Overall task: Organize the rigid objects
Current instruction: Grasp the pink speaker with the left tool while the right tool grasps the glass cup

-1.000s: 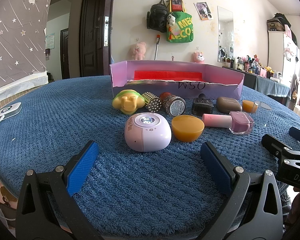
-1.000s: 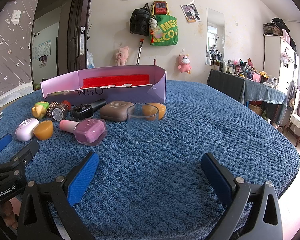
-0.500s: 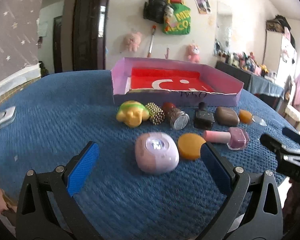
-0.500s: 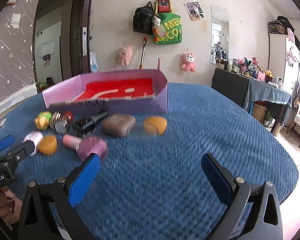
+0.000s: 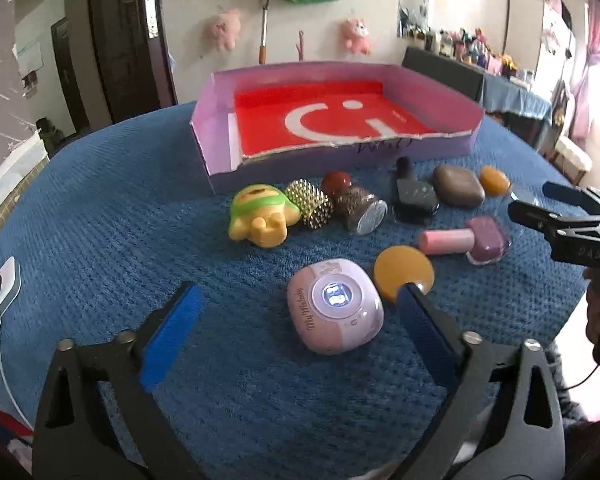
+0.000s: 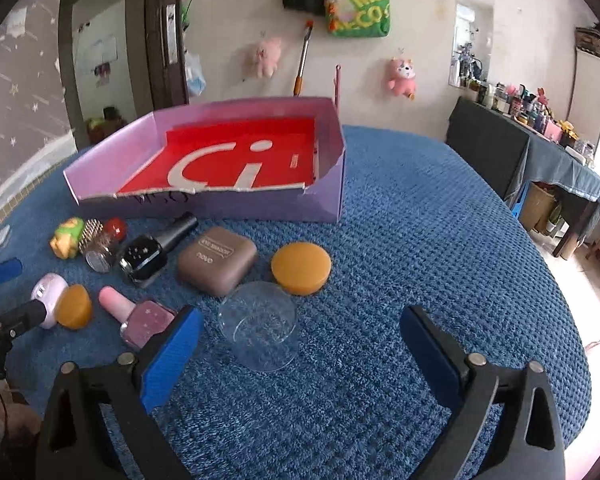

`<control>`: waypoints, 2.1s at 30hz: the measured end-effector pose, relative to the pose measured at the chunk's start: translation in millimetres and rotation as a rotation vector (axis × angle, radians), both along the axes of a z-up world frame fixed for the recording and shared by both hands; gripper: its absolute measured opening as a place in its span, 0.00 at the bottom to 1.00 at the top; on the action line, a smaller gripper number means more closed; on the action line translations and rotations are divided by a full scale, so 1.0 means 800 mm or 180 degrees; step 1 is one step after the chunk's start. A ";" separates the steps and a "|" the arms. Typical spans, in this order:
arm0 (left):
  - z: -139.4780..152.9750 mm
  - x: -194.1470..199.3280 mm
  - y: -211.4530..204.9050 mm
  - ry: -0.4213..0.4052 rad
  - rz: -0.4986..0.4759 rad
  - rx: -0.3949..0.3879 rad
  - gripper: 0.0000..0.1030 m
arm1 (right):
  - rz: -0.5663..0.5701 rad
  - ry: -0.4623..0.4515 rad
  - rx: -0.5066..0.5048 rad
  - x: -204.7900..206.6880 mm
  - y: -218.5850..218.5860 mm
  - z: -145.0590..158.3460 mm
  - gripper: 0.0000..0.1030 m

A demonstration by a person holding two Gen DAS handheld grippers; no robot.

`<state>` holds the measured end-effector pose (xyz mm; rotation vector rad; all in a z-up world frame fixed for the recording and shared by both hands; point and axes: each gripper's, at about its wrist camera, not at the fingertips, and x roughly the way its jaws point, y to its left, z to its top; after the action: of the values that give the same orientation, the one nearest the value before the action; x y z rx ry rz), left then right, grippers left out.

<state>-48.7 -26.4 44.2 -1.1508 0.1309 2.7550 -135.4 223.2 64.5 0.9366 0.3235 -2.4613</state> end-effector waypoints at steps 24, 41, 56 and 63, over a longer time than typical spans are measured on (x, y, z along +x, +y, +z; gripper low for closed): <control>0.045 -0.019 0.007 0.0023 -0.0241 0.0241 0.52 | 0.0356 0.0028 -0.0128 0.001 -0.015 0.021 0.40; 0.097 -0.148 0.005 -0.0259 -0.0342 0.0250 0.52 | 0.0662 -0.0012 -0.0007 -0.100 -0.089 0.085 0.40; 0.040 -0.244 0.018 -0.1018 -0.0451 -0.0321 0.52 | 0.0863 -0.0675 0.0951 -0.189 -0.161 0.023 0.40; 0.025 -0.254 0.021 -0.1133 -0.0441 -0.0411 0.52 | 0.0954 -0.0738 0.1189 -0.188 -0.173 0.012 0.40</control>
<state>-251.9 -9.2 63.8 -1.5785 0.3347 2.4079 -286.2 85.1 74.0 1.2126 0.7984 -2.0312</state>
